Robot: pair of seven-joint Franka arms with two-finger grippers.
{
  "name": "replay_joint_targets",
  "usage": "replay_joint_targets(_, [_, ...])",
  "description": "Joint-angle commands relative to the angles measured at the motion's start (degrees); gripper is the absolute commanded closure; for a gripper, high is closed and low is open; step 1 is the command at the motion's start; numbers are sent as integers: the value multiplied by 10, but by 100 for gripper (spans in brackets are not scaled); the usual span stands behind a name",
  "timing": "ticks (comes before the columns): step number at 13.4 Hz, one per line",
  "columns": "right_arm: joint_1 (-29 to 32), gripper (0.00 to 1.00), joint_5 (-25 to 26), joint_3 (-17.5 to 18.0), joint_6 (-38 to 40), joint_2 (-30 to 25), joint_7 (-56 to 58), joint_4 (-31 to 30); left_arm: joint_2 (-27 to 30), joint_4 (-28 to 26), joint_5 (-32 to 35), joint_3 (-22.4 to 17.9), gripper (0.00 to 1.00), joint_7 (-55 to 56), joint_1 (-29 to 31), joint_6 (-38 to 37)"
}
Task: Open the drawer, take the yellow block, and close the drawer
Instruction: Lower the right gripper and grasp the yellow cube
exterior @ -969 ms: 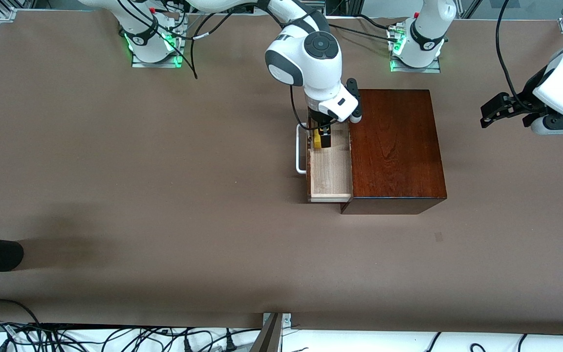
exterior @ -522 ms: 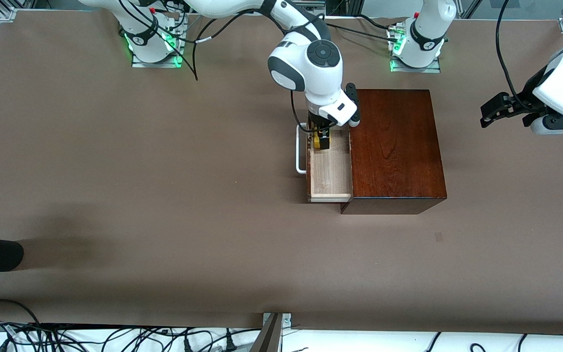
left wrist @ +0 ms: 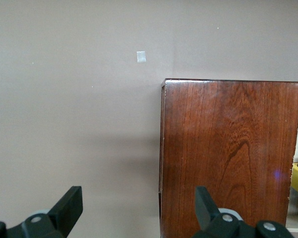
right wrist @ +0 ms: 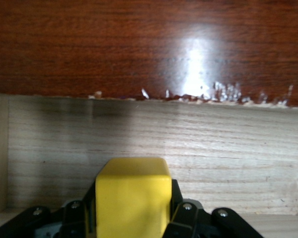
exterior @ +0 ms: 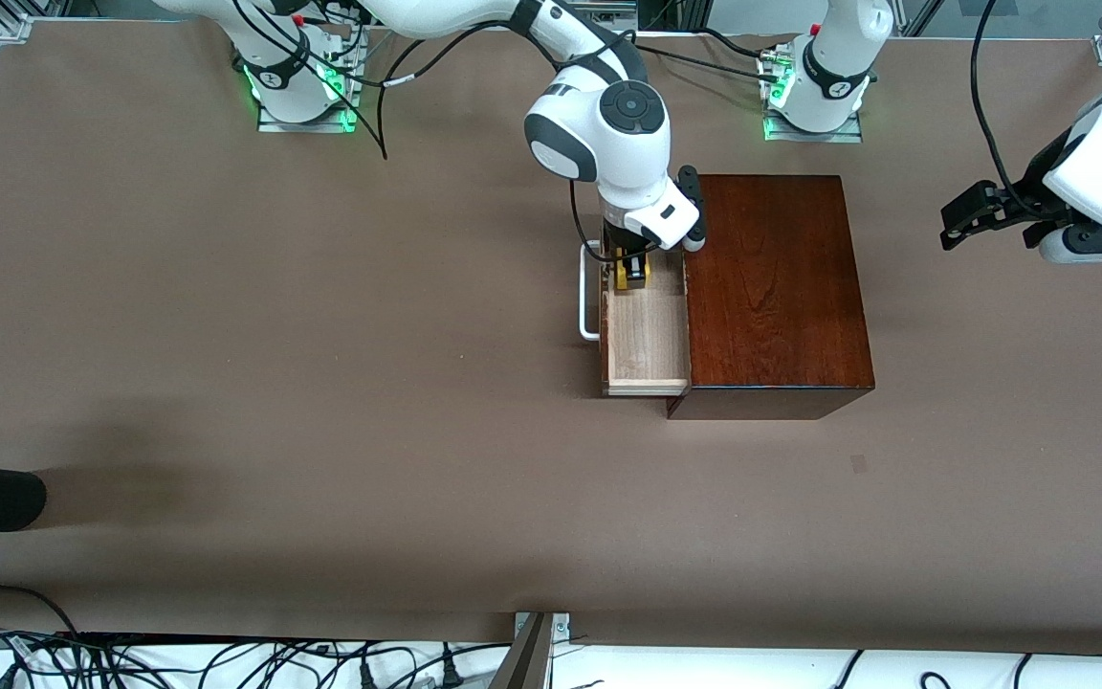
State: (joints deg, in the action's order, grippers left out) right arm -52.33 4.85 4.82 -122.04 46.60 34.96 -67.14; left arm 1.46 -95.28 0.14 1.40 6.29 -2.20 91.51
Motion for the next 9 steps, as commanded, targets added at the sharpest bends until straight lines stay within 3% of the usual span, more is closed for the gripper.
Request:
replay_joint_targets(1, [-4,100,2,-3,45,-1,-19,50,-7,19,-5,1,0,-8,4,-13])
replay_joint_targets(3, [-2,100,1,-3,99,-8,-41,83,-7,19,-6,1,0,-8,4,-13])
replay_joint_targets(6, [27,100,0,-12,117,-62,-47,84,-7,19,-6,1,0,-6,4,-13])
replay_joint_targets(9, [54,100,-1,-49,163,-118,-96,84,-6,19,-9,2,0,-5,3,-15])
